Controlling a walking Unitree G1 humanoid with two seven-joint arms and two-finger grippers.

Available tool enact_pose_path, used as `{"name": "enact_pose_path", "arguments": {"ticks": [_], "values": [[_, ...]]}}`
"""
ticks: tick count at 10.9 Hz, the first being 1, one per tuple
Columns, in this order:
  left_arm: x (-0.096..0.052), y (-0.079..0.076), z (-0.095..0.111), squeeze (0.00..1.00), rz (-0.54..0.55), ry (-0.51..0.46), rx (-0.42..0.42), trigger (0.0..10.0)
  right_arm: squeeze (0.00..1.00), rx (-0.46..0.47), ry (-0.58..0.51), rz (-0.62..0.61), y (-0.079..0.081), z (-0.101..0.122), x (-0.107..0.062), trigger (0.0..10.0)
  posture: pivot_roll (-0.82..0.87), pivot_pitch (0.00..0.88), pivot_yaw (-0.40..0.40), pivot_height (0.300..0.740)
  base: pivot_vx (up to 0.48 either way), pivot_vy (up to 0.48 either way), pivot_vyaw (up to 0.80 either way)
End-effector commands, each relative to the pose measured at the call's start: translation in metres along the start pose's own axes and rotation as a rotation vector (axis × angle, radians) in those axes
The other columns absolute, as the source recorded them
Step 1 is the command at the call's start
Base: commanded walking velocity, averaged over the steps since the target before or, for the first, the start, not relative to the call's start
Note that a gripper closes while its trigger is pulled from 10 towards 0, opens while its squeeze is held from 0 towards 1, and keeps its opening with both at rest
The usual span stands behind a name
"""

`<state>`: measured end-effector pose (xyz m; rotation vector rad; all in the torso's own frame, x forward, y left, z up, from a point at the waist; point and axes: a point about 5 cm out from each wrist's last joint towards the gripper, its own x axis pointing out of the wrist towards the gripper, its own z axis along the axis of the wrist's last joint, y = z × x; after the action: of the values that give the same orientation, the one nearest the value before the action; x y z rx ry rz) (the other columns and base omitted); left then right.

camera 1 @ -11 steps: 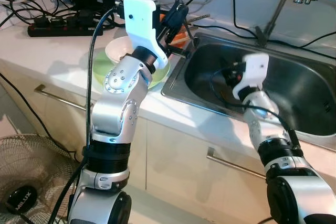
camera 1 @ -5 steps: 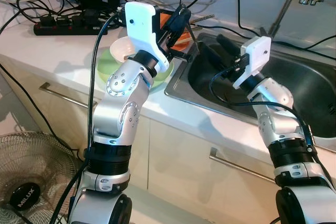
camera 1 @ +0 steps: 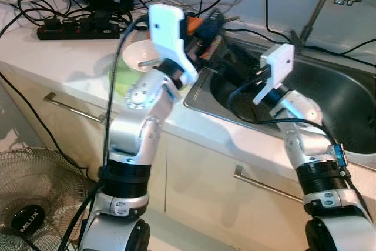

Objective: Kitchen organization

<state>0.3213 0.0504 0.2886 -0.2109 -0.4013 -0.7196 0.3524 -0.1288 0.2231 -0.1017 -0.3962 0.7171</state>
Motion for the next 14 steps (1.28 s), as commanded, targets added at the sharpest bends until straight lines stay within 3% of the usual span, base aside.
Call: {"name": "enact_pose_path", "arguments": {"ticks": [1, 5, 11, 14], "values": [[0.001, -0.01, 0.002, 0.0, -0.062, -0.007, -0.024, 10.0, 0.0, 0.002, -0.001, 0.013, 0.003, 0.002, 0.0, 10.0, 0.21, 0.011, -0.046, 0.74, 0.0, 0.0, 0.0], [0.0, -0.017, -0.002, 0.0, -0.113, 0.017, -0.041, 10.0, 0.0, 0.0, 0.009, 0.012, 0.009, 0.001, 0.007, 10.0, 0.21, 0.008, -0.044, 0.74, 0.0, 0.0, 0.0], [-0.003, -0.02, -0.006, 0.0, -0.138, 0.044, -0.051, 10.0, 0.0, -0.03, -0.001, -0.157, -0.006, 0.004, 0.009, 10.0, 0.21, 0.007, -0.031, 0.74, 0.0, 0.0, 0.0], [-0.002, -0.018, -0.005, 0.0, -0.137, 0.041, -0.041, 10.0, 0.0, -0.026, 0.001, -0.135, -0.002, 0.003, 0.01, 10.0, 0.22, 0.006, -0.025, 0.74, 0.0, 0.0, 0.0]]}}
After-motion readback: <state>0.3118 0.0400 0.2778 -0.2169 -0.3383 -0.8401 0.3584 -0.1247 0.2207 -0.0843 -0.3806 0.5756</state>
